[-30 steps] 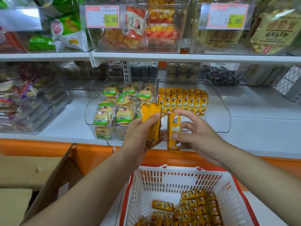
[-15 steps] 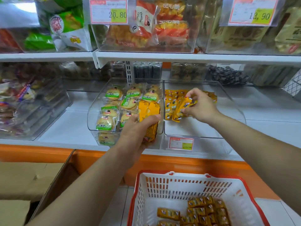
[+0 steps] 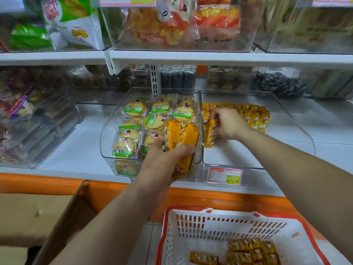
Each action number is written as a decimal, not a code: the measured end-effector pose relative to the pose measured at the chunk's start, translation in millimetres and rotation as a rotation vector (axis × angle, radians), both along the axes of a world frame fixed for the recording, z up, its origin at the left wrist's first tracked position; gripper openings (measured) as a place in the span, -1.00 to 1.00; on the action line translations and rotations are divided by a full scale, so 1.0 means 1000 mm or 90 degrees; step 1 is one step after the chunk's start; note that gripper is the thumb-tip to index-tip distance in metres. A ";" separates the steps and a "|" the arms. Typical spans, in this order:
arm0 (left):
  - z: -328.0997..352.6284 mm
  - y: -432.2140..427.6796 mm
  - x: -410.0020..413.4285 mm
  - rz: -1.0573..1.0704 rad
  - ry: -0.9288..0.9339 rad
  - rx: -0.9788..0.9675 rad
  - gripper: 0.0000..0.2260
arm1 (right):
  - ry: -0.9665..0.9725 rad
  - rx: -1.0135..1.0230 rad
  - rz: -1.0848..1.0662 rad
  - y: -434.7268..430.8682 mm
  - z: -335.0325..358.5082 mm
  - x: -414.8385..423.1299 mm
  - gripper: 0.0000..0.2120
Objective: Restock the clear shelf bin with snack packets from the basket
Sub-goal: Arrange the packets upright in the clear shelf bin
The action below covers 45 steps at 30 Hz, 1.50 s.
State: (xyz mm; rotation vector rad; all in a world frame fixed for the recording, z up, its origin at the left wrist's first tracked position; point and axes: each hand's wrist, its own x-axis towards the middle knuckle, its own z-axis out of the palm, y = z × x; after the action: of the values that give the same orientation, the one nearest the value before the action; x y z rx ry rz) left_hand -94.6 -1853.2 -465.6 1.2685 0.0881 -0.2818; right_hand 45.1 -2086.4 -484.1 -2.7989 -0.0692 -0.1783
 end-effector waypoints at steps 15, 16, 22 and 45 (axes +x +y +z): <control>-0.006 -0.002 0.002 0.003 -0.003 0.081 -0.40 | -0.026 0.020 -0.040 -0.012 0.009 0.013 -0.52; -0.007 -0.002 0.003 0.003 -0.004 0.082 -0.43 | -0.024 0.024 -0.036 -0.012 0.006 0.013 -0.53; -0.009 -0.004 0.003 -0.002 -0.009 0.091 -0.44 | -0.040 0.056 -0.046 -0.011 -0.013 0.013 -0.64; 0.006 -0.037 -0.034 -0.138 -0.180 0.226 -0.38 | 0.127 0.674 0.073 0.003 0.057 -0.185 -0.79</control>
State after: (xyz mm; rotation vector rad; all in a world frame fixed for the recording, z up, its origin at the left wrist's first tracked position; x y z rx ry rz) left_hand -128.5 -1890.1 -459.9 1.6629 -0.2533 -0.2772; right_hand -139.5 -2082.9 -427.4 -1.7372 -0.0615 0.0837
